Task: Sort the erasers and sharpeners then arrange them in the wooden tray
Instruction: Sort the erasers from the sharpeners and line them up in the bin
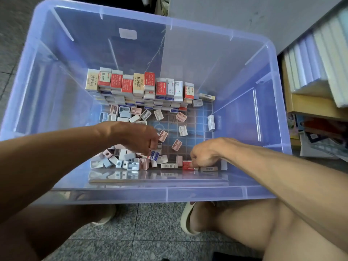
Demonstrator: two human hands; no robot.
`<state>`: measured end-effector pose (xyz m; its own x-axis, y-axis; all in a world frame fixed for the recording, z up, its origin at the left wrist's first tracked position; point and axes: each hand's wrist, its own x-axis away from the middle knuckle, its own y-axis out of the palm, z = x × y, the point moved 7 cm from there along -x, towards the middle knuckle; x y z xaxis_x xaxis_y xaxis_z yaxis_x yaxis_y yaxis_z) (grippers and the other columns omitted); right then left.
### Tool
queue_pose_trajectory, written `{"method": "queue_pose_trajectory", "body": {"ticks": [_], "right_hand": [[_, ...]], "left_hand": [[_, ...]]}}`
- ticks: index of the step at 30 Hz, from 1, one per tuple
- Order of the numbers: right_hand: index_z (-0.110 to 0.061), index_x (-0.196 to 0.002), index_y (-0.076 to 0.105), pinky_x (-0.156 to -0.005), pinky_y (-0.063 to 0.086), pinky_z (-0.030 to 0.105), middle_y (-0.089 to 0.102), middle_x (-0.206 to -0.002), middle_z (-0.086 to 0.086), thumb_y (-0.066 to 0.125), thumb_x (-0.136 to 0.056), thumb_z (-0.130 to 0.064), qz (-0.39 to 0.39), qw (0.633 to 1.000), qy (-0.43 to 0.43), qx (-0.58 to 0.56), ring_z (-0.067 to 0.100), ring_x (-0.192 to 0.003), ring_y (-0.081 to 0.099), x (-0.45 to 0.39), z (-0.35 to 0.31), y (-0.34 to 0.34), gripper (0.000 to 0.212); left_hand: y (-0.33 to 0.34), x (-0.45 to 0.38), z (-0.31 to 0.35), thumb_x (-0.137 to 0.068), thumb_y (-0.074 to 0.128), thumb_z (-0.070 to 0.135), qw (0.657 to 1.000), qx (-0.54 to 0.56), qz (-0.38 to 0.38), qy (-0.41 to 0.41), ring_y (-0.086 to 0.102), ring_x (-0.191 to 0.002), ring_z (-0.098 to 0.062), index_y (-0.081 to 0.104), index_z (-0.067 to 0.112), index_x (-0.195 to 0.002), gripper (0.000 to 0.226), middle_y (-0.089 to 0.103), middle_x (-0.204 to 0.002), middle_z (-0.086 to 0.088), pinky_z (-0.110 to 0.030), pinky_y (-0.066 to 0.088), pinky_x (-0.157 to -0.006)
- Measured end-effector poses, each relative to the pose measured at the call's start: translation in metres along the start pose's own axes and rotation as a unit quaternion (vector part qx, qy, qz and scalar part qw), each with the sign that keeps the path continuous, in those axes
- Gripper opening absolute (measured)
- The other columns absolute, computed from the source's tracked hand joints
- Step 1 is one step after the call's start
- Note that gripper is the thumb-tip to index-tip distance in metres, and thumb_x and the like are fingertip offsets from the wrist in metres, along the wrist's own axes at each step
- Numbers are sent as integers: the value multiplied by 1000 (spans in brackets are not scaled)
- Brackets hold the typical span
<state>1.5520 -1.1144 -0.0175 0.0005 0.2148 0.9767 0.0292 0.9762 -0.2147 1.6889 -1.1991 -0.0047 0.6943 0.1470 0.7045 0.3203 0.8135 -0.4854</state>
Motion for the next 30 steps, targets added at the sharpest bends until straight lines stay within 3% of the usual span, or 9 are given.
{"method": "queue_pose_trajectory", "body": {"ticks": [2,6,8,10,14,18,22,26,30], "right_hand": [[-6,-132,57,-91,44,33,57,-137,8,39,-107,-28,6,1000,10,2,27,-121,57,-1,0,0,38],[-6,-112,64,-83,59,38,67,-110,8,44,-102,-31,0,1000,9,-20,26,-91,67,-6,4,1,33],[-6,-102,61,-64,54,34,61,-88,7,45,-103,-27,1,999,4,-38,24,-71,60,-6,1,1,27],[-10,-95,55,-57,46,33,52,-77,6,46,-103,-27,1,998,-7,-55,24,-62,50,-5,-3,0,22],[-12,-81,52,-69,54,36,53,-80,3,53,-102,-30,19,998,-25,-50,23,-70,54,2,-6,-10,28],[-7,-109,63,-93,56,45,65,-118,12,52,-101,-32,-16,999,-17,-48,29,-99,63,5,-5,-3,28],[-1,-118,59,-72,60,40,65,-105,19,50,-104,-29,-39,990,5,-135,30,-83,61,4,-3,4,32],[-5,-90,60,-53,49,28,60,-80,13,50,-103,-20,-4,989,-14,-149,24,-65,58,7,-1,-12,22],[-8,-84,60,-48,45,24,59,-76,8,52,-101,-21,84,975,-55,-200,17,-53,54,10,3,-41,24]], "left_hand": [[-2,4,-5,-91,64,17,1000,7,5,-11,60,-89,-17,58,23,-95,10,59,-95,5,-27,48,-74],[-8,7,-11,-90,65,16,999,-4,36,-27,51,-75,-5,57,23,-93,12,51,-84,13,-16,37,-61],[-7,9,-14,-91,63,16,998,-41,36,-40,48,-75,-7,57,23,-96,10,48,-82,14,-14,33,-58],[-4,9,-17,-92,61,17,996,-72,25,-50,46,-81,-12,53,25,-94,11,42,-81,14,-15,32,-58],[-8,9,-19,-90,64,17,995,-70,51,-47,48,-82,-11,63,19,-100,10,45,-84,14,-13,33,-59],[2,6,-16,-90,64,18,995,-85,13,-41,50,-88,-15,56,19,-97,11,51,-98,5,-23,40,-69],[5,6,-19,-87,71,18,997,-57,2,-45,52,-90,-13,49,27,-93,24,51,-96,8,-24,41,-72],[4,6,-21,-85,72,13,999,-12,1,-50,55,-88,-11,53,27,-95,26,56,-93,10,-18,40,-65],[4,7,-19,-84,75,14,999,5,-1,-53,60,-92,-13,57,26,-98,26,60,-96,7,-24,49,-76]]}}
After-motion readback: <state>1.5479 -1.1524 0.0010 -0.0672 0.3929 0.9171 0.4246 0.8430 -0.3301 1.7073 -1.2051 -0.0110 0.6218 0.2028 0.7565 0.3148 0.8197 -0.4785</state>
